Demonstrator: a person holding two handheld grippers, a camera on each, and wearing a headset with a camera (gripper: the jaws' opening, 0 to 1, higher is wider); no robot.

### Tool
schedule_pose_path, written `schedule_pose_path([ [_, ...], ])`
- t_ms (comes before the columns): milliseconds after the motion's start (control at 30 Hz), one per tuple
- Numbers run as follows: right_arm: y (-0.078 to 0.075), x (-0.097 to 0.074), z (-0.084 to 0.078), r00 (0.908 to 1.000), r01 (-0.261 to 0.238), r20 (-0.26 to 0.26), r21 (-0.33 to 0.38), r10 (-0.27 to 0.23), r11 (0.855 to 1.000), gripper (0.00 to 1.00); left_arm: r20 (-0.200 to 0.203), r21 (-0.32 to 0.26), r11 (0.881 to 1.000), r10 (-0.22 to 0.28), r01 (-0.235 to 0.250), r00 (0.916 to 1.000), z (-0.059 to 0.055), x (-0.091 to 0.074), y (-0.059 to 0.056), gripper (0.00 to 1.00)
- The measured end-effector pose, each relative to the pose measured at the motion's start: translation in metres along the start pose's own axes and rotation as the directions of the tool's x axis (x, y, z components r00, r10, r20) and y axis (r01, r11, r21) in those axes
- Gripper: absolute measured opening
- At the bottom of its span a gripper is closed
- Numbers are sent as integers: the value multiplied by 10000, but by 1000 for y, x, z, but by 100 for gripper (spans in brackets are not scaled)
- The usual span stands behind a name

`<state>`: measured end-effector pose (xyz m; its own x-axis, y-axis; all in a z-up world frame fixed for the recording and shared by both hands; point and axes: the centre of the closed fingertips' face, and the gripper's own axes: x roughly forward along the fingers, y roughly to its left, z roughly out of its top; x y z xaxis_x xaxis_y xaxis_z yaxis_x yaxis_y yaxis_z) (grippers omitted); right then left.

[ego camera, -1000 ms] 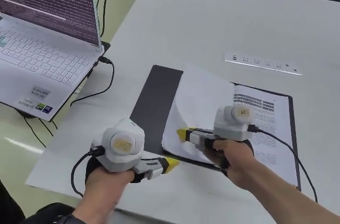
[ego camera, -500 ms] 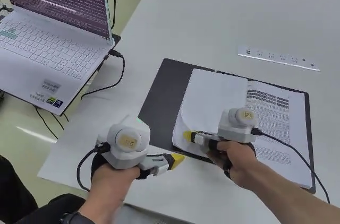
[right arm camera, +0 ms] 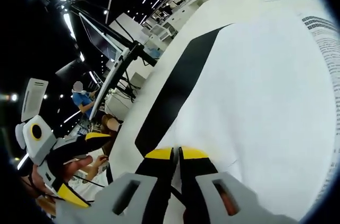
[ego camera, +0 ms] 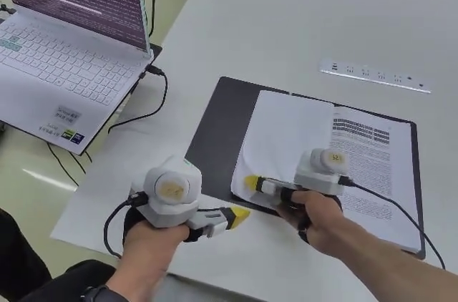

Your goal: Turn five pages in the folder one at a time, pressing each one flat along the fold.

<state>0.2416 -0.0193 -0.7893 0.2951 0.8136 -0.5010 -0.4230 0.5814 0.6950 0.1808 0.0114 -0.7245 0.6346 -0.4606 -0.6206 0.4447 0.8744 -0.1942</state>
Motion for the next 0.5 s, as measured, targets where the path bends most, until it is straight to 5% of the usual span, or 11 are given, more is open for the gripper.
schedule_pose_path([
  [500,21,-18,-14,9949,-965,375,733,939,9926,28,-190,33,9997,-249,250,9995,-1,2,-10,71],
])
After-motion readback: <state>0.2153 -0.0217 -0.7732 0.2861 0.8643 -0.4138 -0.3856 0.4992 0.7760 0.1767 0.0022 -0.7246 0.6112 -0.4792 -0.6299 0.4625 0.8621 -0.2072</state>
